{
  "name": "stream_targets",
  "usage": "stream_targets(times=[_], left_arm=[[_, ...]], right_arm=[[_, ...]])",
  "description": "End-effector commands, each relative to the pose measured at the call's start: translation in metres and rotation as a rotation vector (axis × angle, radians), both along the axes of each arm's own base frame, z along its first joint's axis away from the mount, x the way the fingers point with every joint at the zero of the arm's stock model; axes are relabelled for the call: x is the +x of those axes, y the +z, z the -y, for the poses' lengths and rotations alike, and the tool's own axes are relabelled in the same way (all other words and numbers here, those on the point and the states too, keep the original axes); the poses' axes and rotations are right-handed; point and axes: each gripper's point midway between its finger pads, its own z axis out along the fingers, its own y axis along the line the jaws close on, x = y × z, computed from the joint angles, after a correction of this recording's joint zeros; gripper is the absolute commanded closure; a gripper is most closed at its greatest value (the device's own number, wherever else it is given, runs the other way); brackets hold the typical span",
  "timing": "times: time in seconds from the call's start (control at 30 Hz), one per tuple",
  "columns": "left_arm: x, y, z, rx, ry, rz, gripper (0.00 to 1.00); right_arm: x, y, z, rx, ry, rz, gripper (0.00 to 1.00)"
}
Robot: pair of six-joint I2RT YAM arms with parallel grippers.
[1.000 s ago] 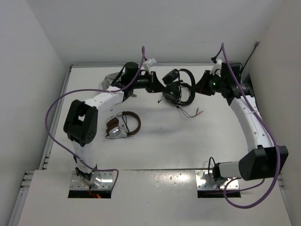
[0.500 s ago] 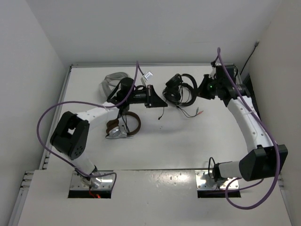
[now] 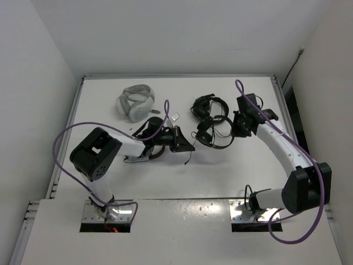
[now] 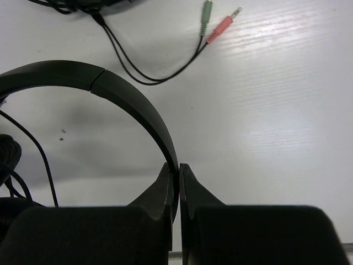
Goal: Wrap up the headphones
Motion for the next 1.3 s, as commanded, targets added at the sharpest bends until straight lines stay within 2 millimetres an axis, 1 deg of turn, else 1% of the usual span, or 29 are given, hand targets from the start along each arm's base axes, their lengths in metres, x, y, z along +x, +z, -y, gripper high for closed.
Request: stream_targets(times=[0.0,0.03,0.1,0.17,0.23,0.27,0.33,0.37,0.4,0.43,0.47,0.53,0.57,0.6,0.63,0.67,0.7,0.73,0.77,0.8,0.9,0.93,0.97,1.07,1.1,1.17,1.2,1.23,1.27], left_arm=[[-0.016,-0.014,0.013,-0.004,-0.026,-0.071,1.00],[-0.019,-0.026,0.019,0.020,-0.034,-0.096,1.00],[-0.025,-0.036,0.025,0.035,-0.051,-0.124,1.00],[-0.033,-0.044,0.033,0.049,-0.067,-0.147,1.00],[-0.036,-0.054,0.036,0.062,-0.048,-0.202,1.00],[-0.041,-0.053,0.042,0.051,-0.061,-0.209,1.00],[-0.046,-0.065,0.046,0.074,-0.050,-0.247,1.00],[-0.045,-0.065,0.046,0.075,-0.036,-0.256,1.00],[-0.049,-0.068,0.050,0.077,-0.035,-0.277,1.00],[-0.055,-0.068,0.053,0.077,-0.046,-0.288,0.99],[-0.056,-0.072,0.056,0.079,-0.039,-0.299,0.99],[-0.064,-0.072,0.065,0.076,-0.048,-0.322,0.96],[-0.063,-0.068,0.073,0.061,-0.057,-0.315,0.91],[-0.064,-0.071,0.077,0.066,-0.055,-0.313,0.88],[-0.071,-0.070,0.080,0.066,-0.063,-0.338,0.84],[-0.071,-0.069,0.085,0.058,-0.059,-0.334,0.79],[-0.073,-0.069,0.091,0.058,-0.064,-0.327,0.68],[-0.073,-0.069,0.091,0.057,-0.061,-0.337,0.64],[-0.078,-0.070,0.094,0.061,-0.066,-0.335,0.62],[-0.079,-0.071,0.098,0.062,-0.063,-0.342,0.58],[-0.082,-0.075,0.098,0.081,-0.060,-0.352,0.53],[-0.083,-0.078,0.097,0.092,-0.058,-0.360,0.53],[-0.083,-0.076,0.097,0.095,-0.058,-0.362,0.52],[-0.086,-0.083,0.088,0.144,-0.040,-0.355,0.52],[-0.080,-0.072,0.086,0.130,-0.035,-0.331,0.52],[-0.076,-0.077,0.071,0.174,-0.017,-0.306,0.52],[-0.075,-0.073,0.070,0.178,-0.015,-0.281,0.52],[-0.074,-0.070,0.062,0.196,-0.009,-0.275,0.52],[-0.073,-0.070,0.055,0.203,-0.022,-0.248,0.52]], right_arm=[[0.011,0.009,0.018,-0.084,-0.081,0.085,1.00],[0.006,0.004,0.017,-0.095,-0.083,0.066,1.00],[0.004,0.000,0.021,-0.109,-0.102,0.060,1.00],[-0.003,-0.013,0.025,-0.136,-0.114,0.006,1.00],[-0.008,-0.023,0.034,-0.144,-0.145,-0.039,1.00],[-0.009,-0.026,0.032,-0.133,-0.151,-0.050,1.00],[-0.011,-0.034,0.031,-0.132,-0.171,-0.083,1.00],[-0.014,-0.039,0.029,-0.115,-0.184,-0.102,1.00],[-0.014,-0.042,0.026,-0.101,-0.191,-0.115,1.00],[-0.015,-0.048,0.024,-0.094,-0.196,-0.136,1.00],[-0.017,-0.051,0.024,-0.091,-0.215,-0.153,1.00],[-0.018,-0.059,0.024,-0.092,-0.231,-0.180,1.00],[-0.019,-0.061,0.022,-0.082,-0.239,-0.191,1.00],[-0.020,-0.064,0.018,-0.082,-0.227,-0.189,1.00],[-0.020,-0.067,0.020,-0.096,-0.230,-0.197,1.00],[-0.021,-0.069,0.020,-0.111,-0.225,-0.203,1.00],[-0.021,-0.071,0.020,-0.111,-0.225,-0.203,1.00],[-0.022,-0.076,0.022,-0.138,-0.224,-0.203,1.00],[-0.022,-0.076,0.022,-0.138,-0.224,-0.203,1.00],[-0.024,-0.081,0.024,-0.150,-0.227,-0.212,1.00],[-0.025,-0.086,0.026,-0.174,-0.217,-0.200,1.00],[-0.024,-0.085,0.030,-0.198,-0.217,-0.194,1.00],[-0.025,-0.088,0.028,-0.199,-0.208,-0.193,1.00],[-0.030,-0.093,0.033,-0.221,-0.214,-0.198,1.00],[-0.029,-0.093,0.038,-0.232,-0.220,-0.198,1.00],[-0.034,-0.098,0.040,-0.244,-0.222,-0.207,1.00],[-0.034,-0.098,0.044,-0.247,-0.224,-0.209,1.00],[-0.037,-0.100,0.047,-0.250,-0.232,-0.221,1.00],[-0.040,-0.104,0.044,-0.235,-0.217,-0.231,1.00]])
